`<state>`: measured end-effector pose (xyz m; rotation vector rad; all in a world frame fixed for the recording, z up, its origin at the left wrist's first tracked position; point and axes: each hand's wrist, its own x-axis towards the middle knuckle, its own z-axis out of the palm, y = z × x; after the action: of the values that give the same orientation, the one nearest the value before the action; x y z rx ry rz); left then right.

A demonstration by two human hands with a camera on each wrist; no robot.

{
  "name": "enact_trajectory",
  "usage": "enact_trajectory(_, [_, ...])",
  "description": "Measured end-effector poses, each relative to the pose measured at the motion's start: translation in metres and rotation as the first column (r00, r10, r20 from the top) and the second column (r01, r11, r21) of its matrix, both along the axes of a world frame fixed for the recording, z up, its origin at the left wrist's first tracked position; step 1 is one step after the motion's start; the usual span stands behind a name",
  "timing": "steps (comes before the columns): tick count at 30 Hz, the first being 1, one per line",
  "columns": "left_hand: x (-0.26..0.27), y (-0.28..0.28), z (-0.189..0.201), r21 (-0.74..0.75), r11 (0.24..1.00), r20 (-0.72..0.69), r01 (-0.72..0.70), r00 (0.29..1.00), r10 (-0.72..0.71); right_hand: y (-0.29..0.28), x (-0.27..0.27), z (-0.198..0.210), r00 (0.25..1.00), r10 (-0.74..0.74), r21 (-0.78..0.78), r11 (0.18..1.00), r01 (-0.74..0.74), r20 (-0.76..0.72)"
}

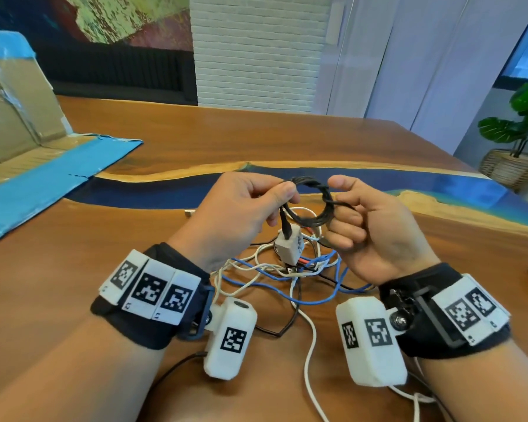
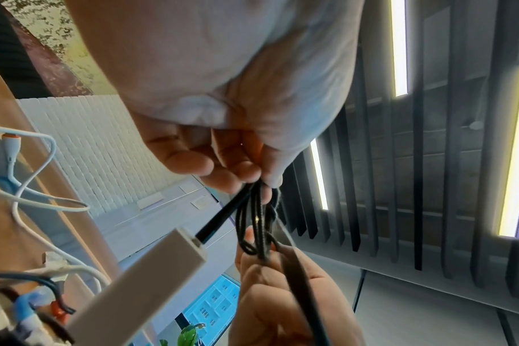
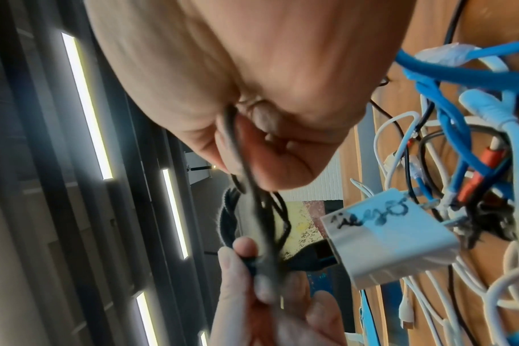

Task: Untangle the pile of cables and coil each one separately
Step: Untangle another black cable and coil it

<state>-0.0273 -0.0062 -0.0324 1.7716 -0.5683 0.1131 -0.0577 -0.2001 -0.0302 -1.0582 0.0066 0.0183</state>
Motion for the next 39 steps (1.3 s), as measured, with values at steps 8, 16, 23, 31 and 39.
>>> enact_trajectory(8, [0.007,-0.001,-0.001,-0.304,0.952,-0.101,-0.034,0.995,0.004,0.006,0.000,-0.004,0.992,0.033,-0.204,0.979,-0.008,0.119])
enact_trajectory(16, [-0.001,-0.004,0.005,-0.561,0.822,-0.156,0.102,0.962,-0.226,0.008,0.002,-0.012,0.953,-0.057,-0.502,0.840,0.207,0.298])
enact_trajectory(23, [-0.006,-0.011,0.002,-0.583,0.800,-0.176,0.144,0.938,-0.298,0.013,0.004,-0.015,0.934,-0.165,-0.294,0.919,0.262,0.316])
enact_trajectory(31, [0.000,-0.009,-0.003,-0.356,0.934,-0.080,0.010,0.996,-0.042,0.015,0.002,-0.012,0.988,0.009,-0.007,1.000,-0.008,0.151])
enact_trajectory(39, [-0.003,-0.010,-0.006,-0.199,0.980,-0.015,0.029,0.999,-0.033,0.011,0.005,-0.019,0.999,0.016,0.046,0.999,-0.014,-0.046])
